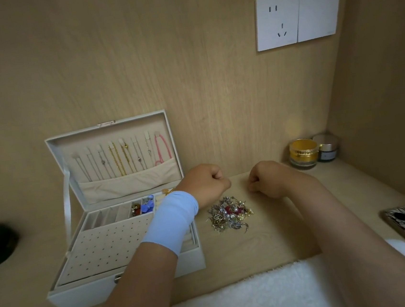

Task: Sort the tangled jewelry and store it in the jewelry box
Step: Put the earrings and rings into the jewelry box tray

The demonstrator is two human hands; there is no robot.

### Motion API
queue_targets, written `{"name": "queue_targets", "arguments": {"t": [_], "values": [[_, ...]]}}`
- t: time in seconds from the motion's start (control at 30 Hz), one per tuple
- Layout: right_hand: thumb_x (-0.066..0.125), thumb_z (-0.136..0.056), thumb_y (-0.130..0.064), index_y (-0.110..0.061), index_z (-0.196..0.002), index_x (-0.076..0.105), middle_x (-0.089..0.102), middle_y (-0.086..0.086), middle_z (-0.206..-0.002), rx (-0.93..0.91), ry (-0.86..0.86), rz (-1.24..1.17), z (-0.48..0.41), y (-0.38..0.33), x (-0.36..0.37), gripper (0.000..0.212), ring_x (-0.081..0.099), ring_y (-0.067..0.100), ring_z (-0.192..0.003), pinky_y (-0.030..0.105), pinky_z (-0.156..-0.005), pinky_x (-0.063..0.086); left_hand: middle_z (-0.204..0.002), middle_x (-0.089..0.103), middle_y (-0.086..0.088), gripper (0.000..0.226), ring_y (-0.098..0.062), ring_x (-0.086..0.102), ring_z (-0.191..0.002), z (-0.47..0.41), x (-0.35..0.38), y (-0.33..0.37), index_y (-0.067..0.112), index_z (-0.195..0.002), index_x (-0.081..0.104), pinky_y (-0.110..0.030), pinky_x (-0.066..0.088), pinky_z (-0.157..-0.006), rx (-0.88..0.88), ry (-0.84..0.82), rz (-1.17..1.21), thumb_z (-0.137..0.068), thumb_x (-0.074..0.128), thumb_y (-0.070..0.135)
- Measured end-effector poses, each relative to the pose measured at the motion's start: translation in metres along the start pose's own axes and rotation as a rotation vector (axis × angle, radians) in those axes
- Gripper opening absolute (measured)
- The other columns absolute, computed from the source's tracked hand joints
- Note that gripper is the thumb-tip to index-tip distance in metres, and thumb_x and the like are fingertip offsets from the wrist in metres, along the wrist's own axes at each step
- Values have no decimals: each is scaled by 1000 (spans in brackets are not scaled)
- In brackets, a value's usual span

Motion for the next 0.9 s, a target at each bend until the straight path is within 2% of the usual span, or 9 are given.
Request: {"name": "queue_targets", "arguments": {"t": [0.1, 0.17, 0.23, 0.4, 0.53, 0.63, 0.7, 0.8, 0.9], "values": [[67, -93, -15, -12, -87, 74, 65, -10, -77, -95, 121, -201, 3, -20, -20, 10, 58, 3, -70, 13, -60, 40, -68, 69, 1, 18, -13, 59, -59, 9, -12, -1, 15, -70, 55, -30, 50, -70, -7, 36, 95, -87, 55, 22], [71, -91, -13, -16, -85, 74, 65, -13, -72, -173, 174, -325, 8, -43, -33, 7, 55, -5, -61, 11, -59, 40, -67, 69, 3, 19, -9, 57, -53, 17, -27, 0, 14, -72, 55, -28, 48, -65, 12, 93, 131, -89, 51, 21], [72, -89, -7, -16, -91, 75, 65, -11, -72, -249, 182, -448, 14, -68, -41, 10, 55, -8, -57, 9, -58, 41, -70, 71, 4, 20, -11, 59, -54, 27, -43, -2, 16, -71, 55, -27, 46, -60, 32, 140, 175, -91, 50, 20], [71, -84, 7, -7, -109, 70, 69, -4, -77, -327, 180, -640, 33, -122, -43, 28, 59, -6, -58, 8, -54, 43, -77, 75, -2, 17, -21, 65, -61, 60, -76, -28, 12, -75, 62, -27, 47, -52, -21, 205, 399, -91, 57, 13], [75, -81, 9, -5, -108, 69, 72, 1, -76, -344, 165, -787, 50, -162, -27, 32, 65, -2, -60, 9, -54, 45, -81, 76, -5, 22, -31, 72, -67, 91, -92, -60, 4, -86, 67, -32, 50, -56, -106, 228, 518, -93, 64, 25], [77, -82, 2, -16, -108, 72, 77, 0, -82, -401, 88, -653, 62, -190, -6, 32, 73, 6, -77, 24, -74, 59, -78, 75, -3, 23, -24, 68, -61, 115, -106, -83, 10, -81, 66, -32, 48, -59, -103, 232, 427, -95, 60, 27], [79, -81, -2, -23, -105, 73, 78, -4, -84, -436, 17, -533, 71, -205, 9, 32, 74, 10, -82, 33, -86, 60, -75, 74, -1, 24, -18, 62, -56, 126, -112, -96, 13, -78, 63, -33, 51, -64, -105, 229, 346, -96, 58, 29], [78, -81, -6, -30, -98, 75, 77, -10, -81, -506, -39, -389, 84, -226, 28, 29, 73, 13, -81, 36, -85, 59, -73, 73, 1, 27, -14, 57, -53, 140, -121, -114, 14, -75, 61, -30, 49, -63, -113, 271, 311, -95, 58, 32], [78, -81, -8, -29, -101, 76, 76, -14, -81, -543, -26, -288, 88, -237, 36, 28, 71, 6, -76, 32, -80, 59, -71, 72, 3, 28, -13, 55, -51, 148, -125, -123, 15, -73, 59, -26, 46, -60, -110, 322, 338, -95, 59, 31]]}}
Point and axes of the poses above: each hand's wrist, its own z-axis away from the middle knuckle, its own x-axis out of the palm, y = z × x, the point moved 10 cm from there along -z, towards the middle knuckle
